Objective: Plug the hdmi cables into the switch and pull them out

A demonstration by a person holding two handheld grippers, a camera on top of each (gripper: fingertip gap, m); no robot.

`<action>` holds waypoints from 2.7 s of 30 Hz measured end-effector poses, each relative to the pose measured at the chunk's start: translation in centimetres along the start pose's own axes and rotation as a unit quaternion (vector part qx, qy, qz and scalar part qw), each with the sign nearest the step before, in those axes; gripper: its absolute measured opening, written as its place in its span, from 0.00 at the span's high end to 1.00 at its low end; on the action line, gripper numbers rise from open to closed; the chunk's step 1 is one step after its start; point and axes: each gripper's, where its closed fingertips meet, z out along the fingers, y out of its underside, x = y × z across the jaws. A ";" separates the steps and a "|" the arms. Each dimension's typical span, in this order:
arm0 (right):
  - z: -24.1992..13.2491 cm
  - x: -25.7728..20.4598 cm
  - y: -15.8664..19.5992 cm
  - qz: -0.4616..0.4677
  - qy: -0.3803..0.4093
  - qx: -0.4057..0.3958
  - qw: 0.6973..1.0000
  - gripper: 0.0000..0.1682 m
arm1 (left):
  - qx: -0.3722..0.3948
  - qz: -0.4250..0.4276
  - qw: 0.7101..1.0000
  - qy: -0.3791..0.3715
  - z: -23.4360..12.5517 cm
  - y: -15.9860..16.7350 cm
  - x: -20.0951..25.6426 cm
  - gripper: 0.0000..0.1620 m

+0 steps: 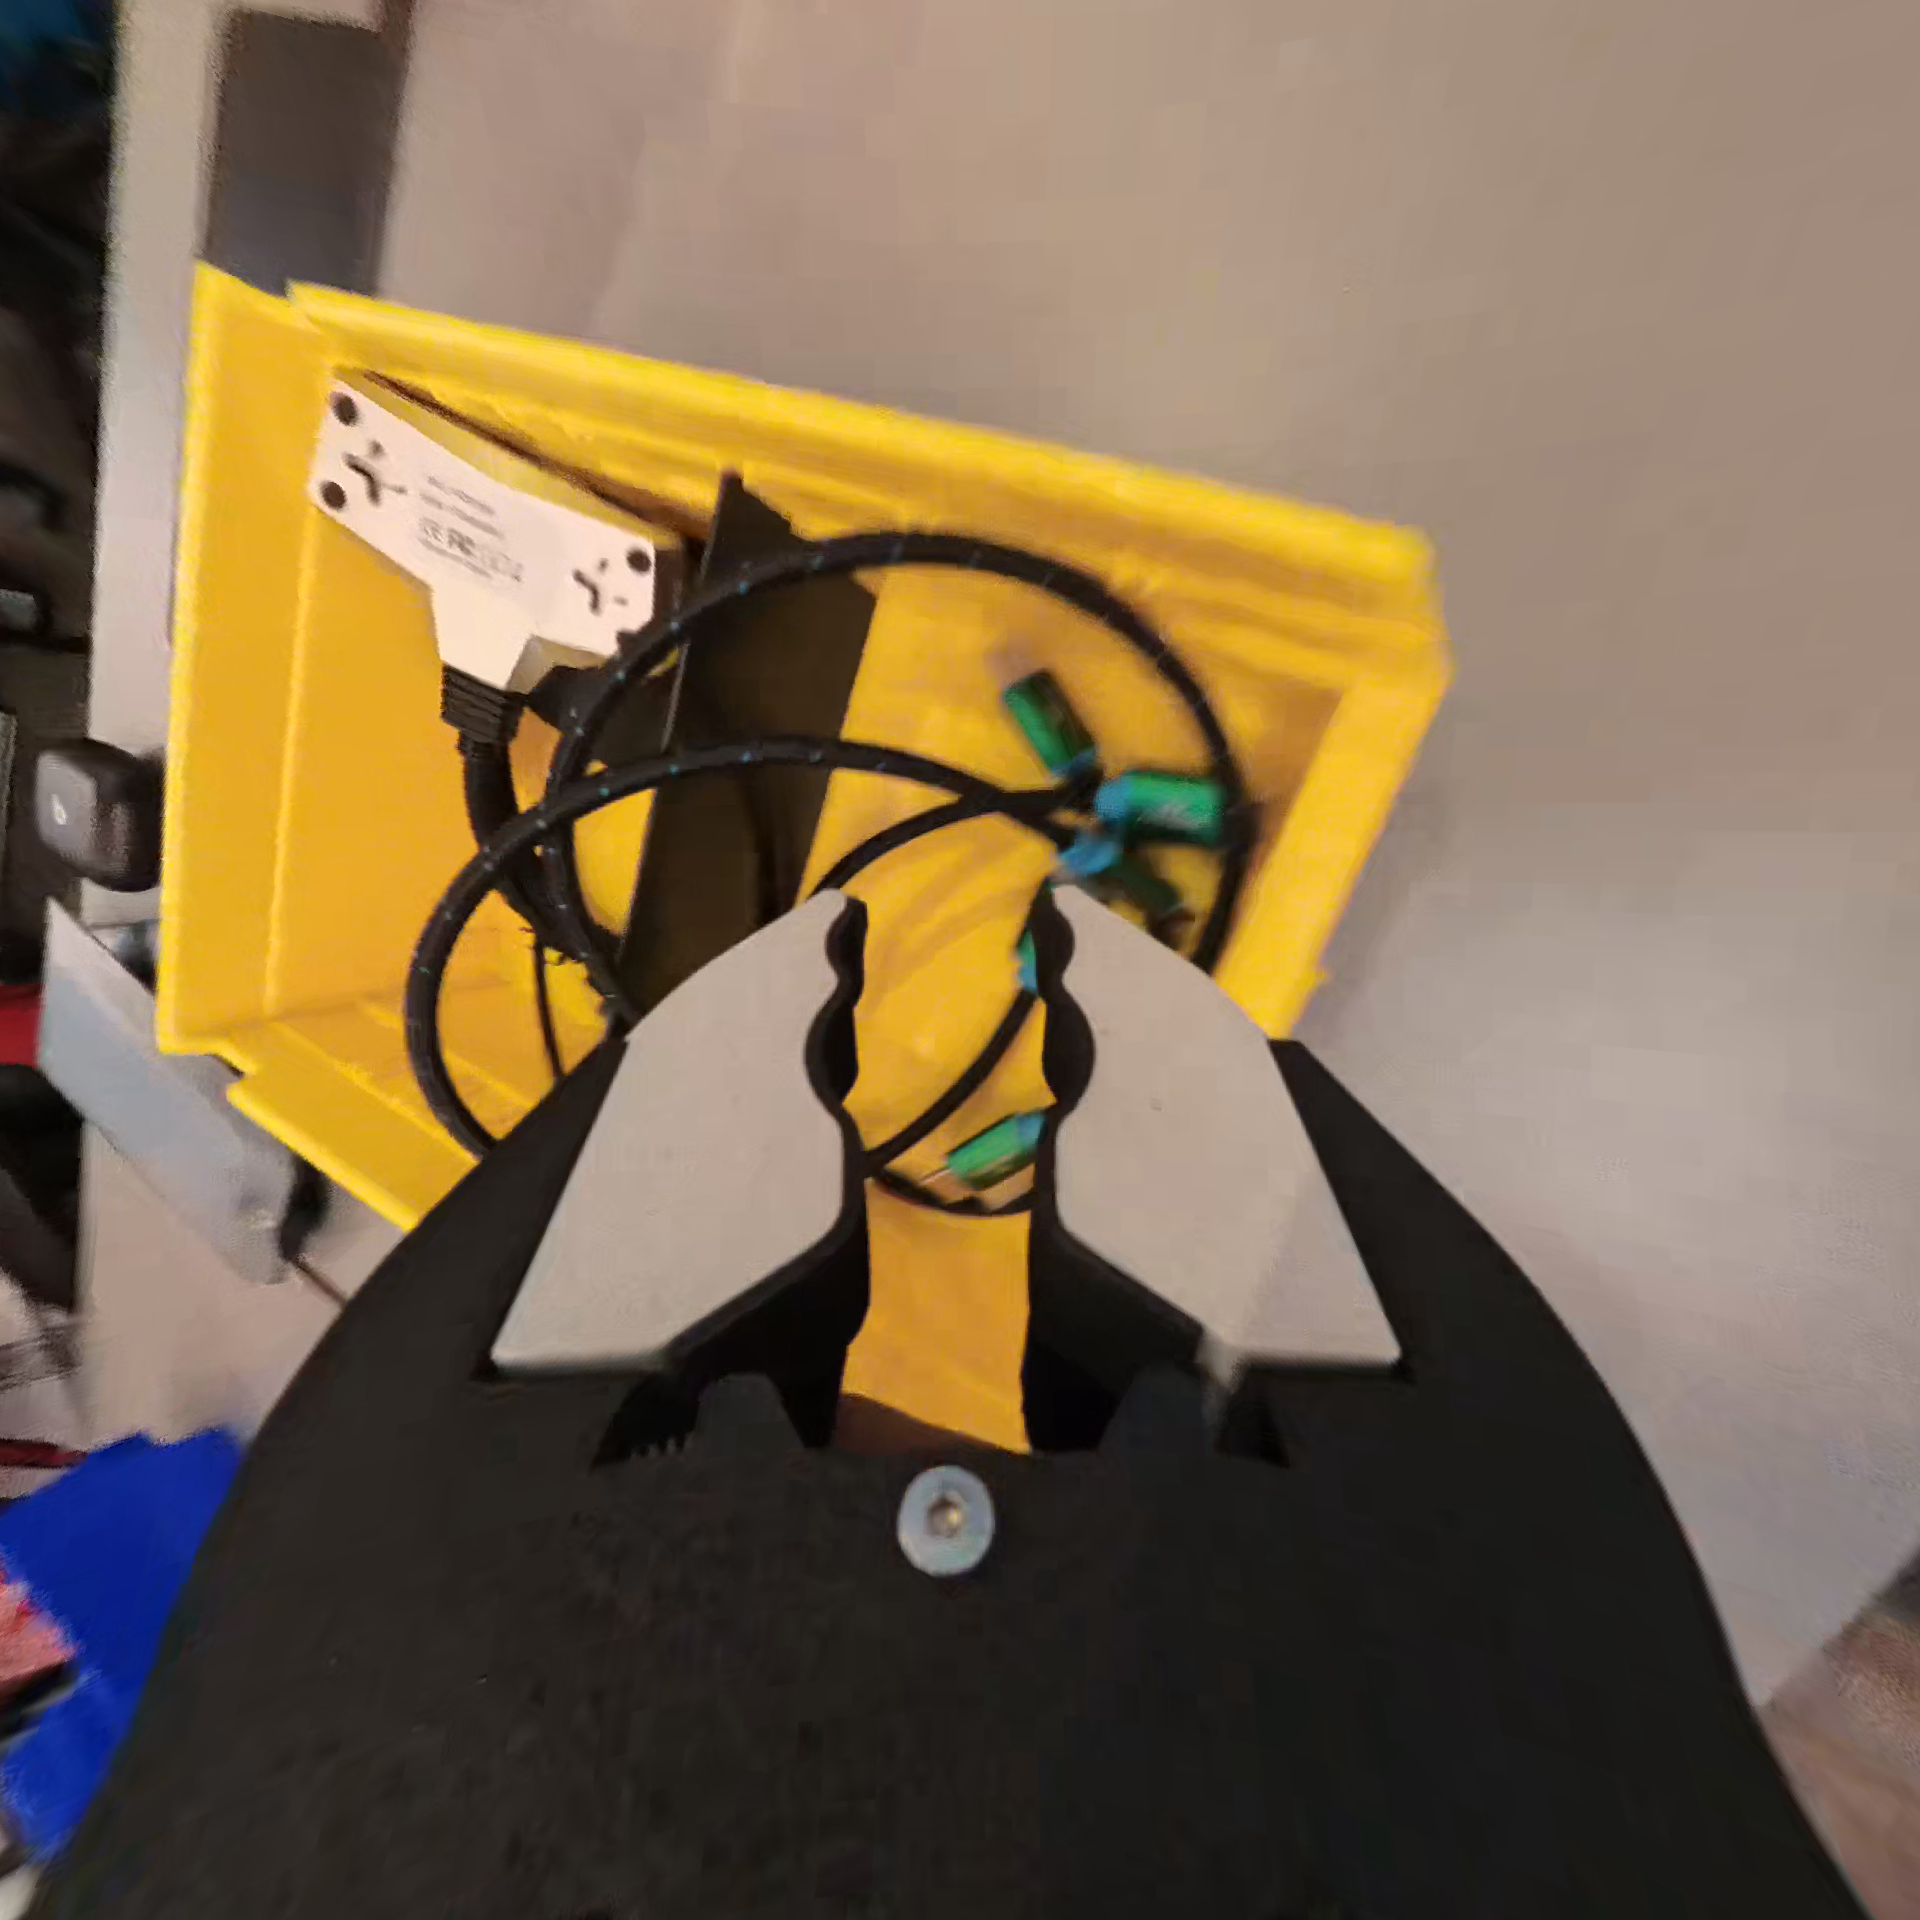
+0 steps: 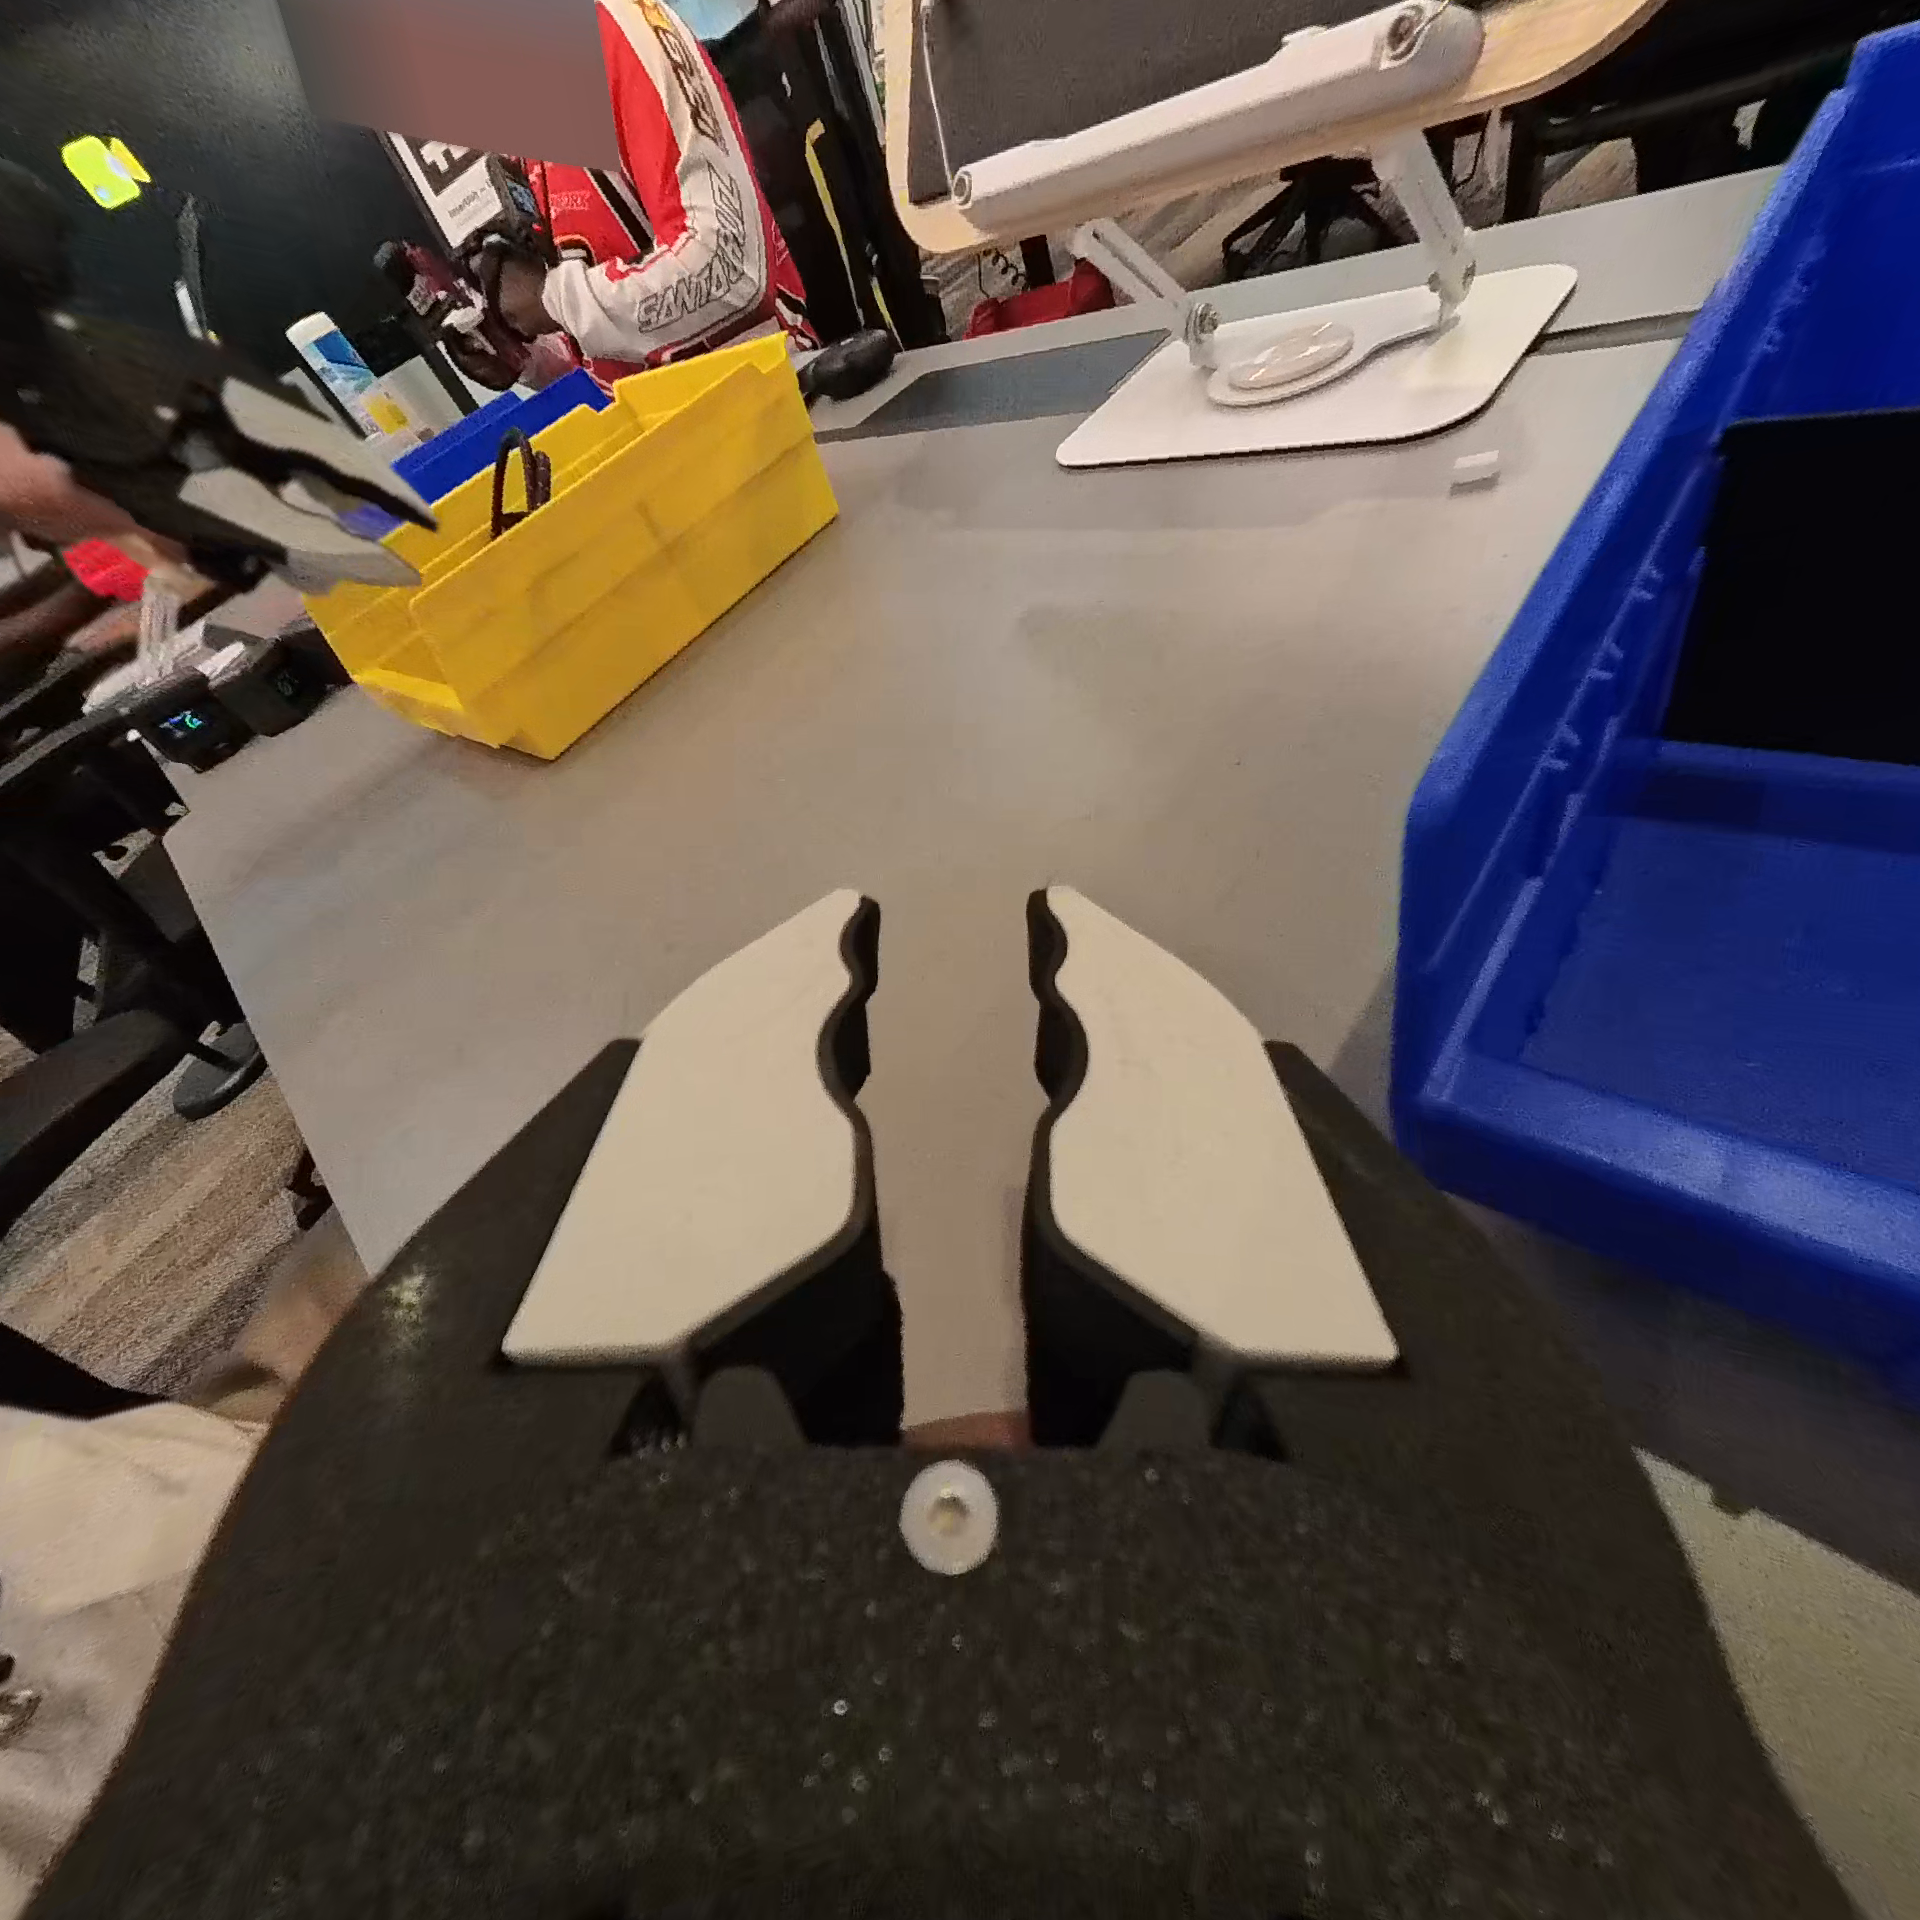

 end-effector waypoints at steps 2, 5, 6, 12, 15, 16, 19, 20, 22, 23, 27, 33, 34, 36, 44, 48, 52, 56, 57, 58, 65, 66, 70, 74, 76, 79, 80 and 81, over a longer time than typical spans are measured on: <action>0.1 0.1 0.1 -0.009 0.005 -0.005 1.000 0.84 | -0.061 0.053 0.996 0.024 2.3 1.5 -1.4 0.80; 0.2 0.5 0.3 -0.021 0.020 -0.009 1.000 0.84 | -0.093 0.110 0.987 0.068 5.3 2.2 -1.7 0.77; 0.2 0.6 0.3 -0.022 0.022 -0.009 0.999 0.84 | -0.086 0.127 0.985 0.076 6.1 2.0 -1.7 0.76; 0.8 0.4 0.9 -0.010 0.011 -0.019 1.000 0.84 | -0.110 0.199 0.965 0.128 9.6 3.0 -0.3 0.76; 1.2 0.3 1.2 0.001 -0.001 -0.025 1.000 0.84 | -0.080 0.222 0.960 0.150 9.9 2.7 0.3 0.90; 1.3 0.2 1.2 0.004 -0.007 -0.027 1.000 0.84 | -0.078 0.224 0.959 0.155 9.9 2.8 0.3 0.90; 1.5 -0.1 1.2 0.012 -0.020 -0.029 0.999 0.84 | -0.077 0.236 0.959 0.136 9.8 2.9 0.1 0.91; 1.5 -0.2 1.3 0.014 -0.022 -0.030 0.999 0.84 | -0.079 0.255 0.957 0.111 9.7 2.9 -0.3 0.92; 1.5 -0.4 1.4 0.018 -0.028 -0.033 0.999 0.84 | -0.084 0.277 0.955 0.059 8.8 2.4 -1.2 0.94; 1.4 -0.4 1.4 0.021 -0.030 -0.033 0.999 0.84 | -0.087 0.282 0.955 0.019 8.1 2.2 -2.2 0.94; 0.9 -0.8 1.2 0.022 -0.039 -0.028 0.999 0.84 | -0.099 0.275 0.947 -0.134 3.9 1.6 -6.3 0.96; 0.3 -1.1 0.5 0.036 -0.050 -0.011 0.998 0.85 | -0.157 0.290 0.903 -0.274 -0.3 2.7 -7.1 0.96; 0.4 -1.2 0.5 0.041 -0.054 -0.011 0.998 0.85 | -0.172 0.319 0.890 -0.278 -0.3 2.7 -6.5 0.96; 0.5 -1.5 0.5 0.050 -0.063 -0.012 0.997 0.85 | -0.192 0.376 0.866 -0.268 -0.1 2.5 -5.1 0.97; 0.9 -2.9 0.6 0.042 -0.089 -0.022 0.995 0.85 | -0.150 0.236 0.958 -0.067 -0.2 2.1 -4.2 0.96; 1.2 -3.2 1.0 0.034 -0.093 -0.033 0.995 0.85 | -0.126 0.129 0.984 0.013 -1.1 2.1 -6.7 0.97; 1.2 -3.2 1.0 0.035 -0.091 -0.035 0.995 0.85 | -0.091 0.039 0.990 0.104 -2.2 1.5 -7.2 0.97; 1.2 -2.9 0.9 0.041 -0.088 -0.033 0.995 0.85 | -0.143 0.038 0.974 0.174 -0.8 4.0 -4.2 0.97; 1.2 -2.9 1.0 0.041 -0.088 -0.034 0.995 0.85 | -0.158 0.050 0.970 0.179 -0.2 4.7 -3.4 0.96; 1.2 -2.8 1.1 0.042 -0.088 -0.036 0.995 0.85 | -0.162 0.051 0.967 0.192 0.3 4.9 -2.5 0.96; 1.4 -2.8 1.4 0.048 -0.092 -0.042 0.994 0.85 | -0.063 -0.041 0.956 0.283 1.3 2.5 0.5 0.96; 1.4 -2.8 1.3 0.048 -0.093 -0.042 0.994 0.85 | -0.040 -0.058 0.955 0.289 1.3 2.1 0.5 0.96; 1.4 -2.9 1.4 0.046 -0.091 -0.044 0.994 0.85 | 0.042 -0.103 0.961 0.254 -0.1 1.1 -2.0 0.97; 1.4 -2.8 1.4 0.047 -0.090 -0.044 0.994 0.85 | 0.110 -0.126 0.971 0.174 -3.4 0.7 -6.0 0.96; 1.4 -2.8 1.4 0.048 -0.091 -0.044 0.994 0.85 | 0.155 -0.148 0.969 0.124 -5.3 0.6 -8.2 0.96; 1.4 -3.0 1.5 0.046 -0.093 -0.046 0.994 0.85 | 0.215 -0.194 0.956 0.035 -7.1 1.5 -11.3 0.97; 1.4 -3.0 1.5 0.045 -0.093 -0.046 0.994 0.85 | 0.226 -0.217 0.950 0.003 -7.2 2.0 -12.1 0.97; 1.4 -3.1 1.5 0.043 -0.093 -0.047 0.994 0.85 | 0.231 -0.234 0.944 -0.018 -6.9 2.2 -12.2 0.97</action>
